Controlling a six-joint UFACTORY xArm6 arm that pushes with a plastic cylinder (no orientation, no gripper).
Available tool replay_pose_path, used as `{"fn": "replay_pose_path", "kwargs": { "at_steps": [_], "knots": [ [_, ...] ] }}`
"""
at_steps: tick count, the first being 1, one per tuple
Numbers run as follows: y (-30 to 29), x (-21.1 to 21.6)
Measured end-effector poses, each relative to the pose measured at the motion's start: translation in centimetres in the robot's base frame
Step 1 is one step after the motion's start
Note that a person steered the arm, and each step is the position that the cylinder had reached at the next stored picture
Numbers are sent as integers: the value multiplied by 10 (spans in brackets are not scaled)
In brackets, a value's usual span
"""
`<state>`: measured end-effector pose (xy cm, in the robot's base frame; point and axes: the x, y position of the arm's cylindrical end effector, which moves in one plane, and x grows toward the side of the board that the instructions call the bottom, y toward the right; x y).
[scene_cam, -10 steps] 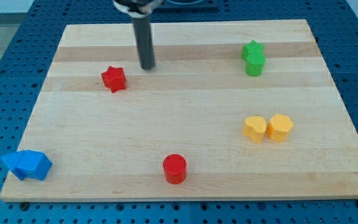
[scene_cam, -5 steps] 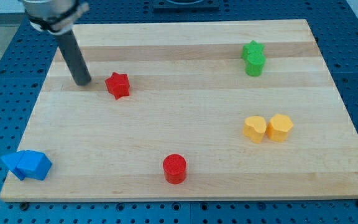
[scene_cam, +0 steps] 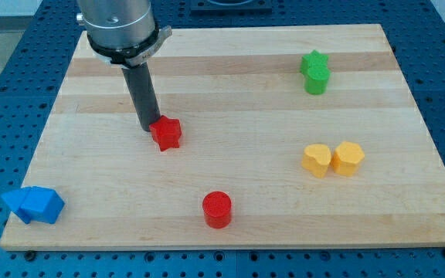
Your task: Slide the red star into the red circle
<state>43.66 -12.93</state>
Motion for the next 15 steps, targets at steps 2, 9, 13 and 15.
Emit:
{"fn": "replay_pose_path", "kwargs": {
  "at_steps": [2,9,13,15],
  "knots": [
    [11,-26],
    [31,127],
    [46,137],
    [49,137]
  ]
}}
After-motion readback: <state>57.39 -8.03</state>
